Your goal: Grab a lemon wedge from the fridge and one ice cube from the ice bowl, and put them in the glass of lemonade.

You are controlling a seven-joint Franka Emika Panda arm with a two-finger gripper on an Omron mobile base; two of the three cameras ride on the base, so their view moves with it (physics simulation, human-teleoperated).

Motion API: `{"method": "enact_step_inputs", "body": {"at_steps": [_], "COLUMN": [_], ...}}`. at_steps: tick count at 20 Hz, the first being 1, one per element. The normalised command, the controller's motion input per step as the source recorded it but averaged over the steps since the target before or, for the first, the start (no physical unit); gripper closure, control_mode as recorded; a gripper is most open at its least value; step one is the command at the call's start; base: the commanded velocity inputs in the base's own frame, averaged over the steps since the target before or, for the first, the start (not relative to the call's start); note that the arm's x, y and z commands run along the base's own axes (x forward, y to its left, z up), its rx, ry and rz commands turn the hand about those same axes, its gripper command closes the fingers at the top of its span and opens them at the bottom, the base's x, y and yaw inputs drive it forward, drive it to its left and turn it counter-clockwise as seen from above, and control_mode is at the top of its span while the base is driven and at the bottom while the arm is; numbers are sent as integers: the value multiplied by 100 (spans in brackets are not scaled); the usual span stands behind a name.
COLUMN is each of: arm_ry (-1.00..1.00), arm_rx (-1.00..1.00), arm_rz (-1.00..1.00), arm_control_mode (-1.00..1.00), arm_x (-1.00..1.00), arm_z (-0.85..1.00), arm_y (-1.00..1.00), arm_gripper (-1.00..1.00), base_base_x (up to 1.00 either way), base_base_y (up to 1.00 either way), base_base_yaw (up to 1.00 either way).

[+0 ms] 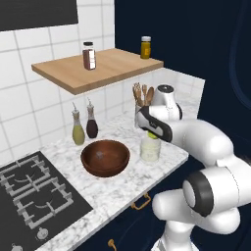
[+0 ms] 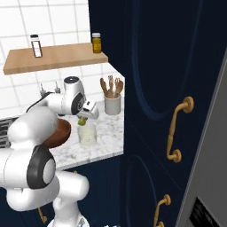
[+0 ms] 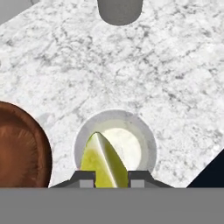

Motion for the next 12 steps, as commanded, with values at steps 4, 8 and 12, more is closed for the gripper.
{"method": "enact_step_inputs", "body": {"at_steps": [4,8,12], "arm_ry": [0,0,0], "arm_rx": [0,0,0], "arm_rz": [0,0,0], "arm_control_mode": [-100,-100,-100], "arm_x": [18,23,14], "arm_z": [-27,-2,0], "arm_y": [0,0,0], "arm_gripper": [100,100,100], "base_base_x": [0,0,0], "base_base_y": [0,0,0], "base_base_yaw": [0,0,0]}}
